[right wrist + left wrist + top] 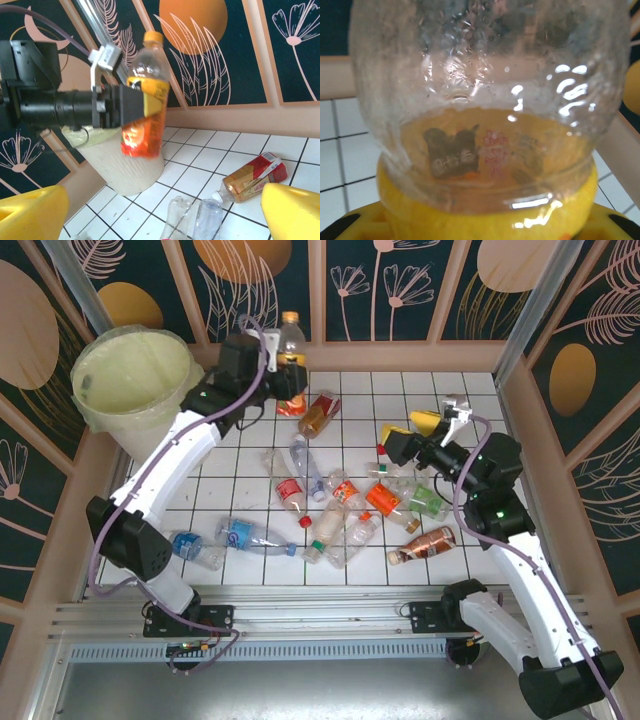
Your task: Put the plastic bottles in the bin
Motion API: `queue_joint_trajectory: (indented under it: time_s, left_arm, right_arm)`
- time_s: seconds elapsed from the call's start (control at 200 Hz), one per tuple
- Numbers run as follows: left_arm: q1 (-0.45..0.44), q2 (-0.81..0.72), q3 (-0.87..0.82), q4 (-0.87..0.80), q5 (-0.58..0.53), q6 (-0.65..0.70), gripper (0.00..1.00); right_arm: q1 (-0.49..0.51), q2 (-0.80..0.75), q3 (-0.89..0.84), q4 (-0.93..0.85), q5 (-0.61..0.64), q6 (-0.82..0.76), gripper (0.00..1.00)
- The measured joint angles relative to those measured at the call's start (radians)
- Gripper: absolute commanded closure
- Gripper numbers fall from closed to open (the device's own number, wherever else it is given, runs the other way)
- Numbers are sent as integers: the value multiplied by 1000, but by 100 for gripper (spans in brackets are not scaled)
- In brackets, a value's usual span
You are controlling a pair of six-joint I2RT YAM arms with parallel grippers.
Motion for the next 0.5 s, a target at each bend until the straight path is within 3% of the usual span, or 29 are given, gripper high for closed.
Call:
queue_joint_trajectory:
  time_s: [0.255,0.5]
  left_arm:
    - [127,9,152,-105,-75,16,56]
    - [309,62,312,-147,-205,34,56]
  right_arm:
    - [1,-1,-29,2,-2,-3,1]
    - [22,0,-45,13,-5,-3,1]
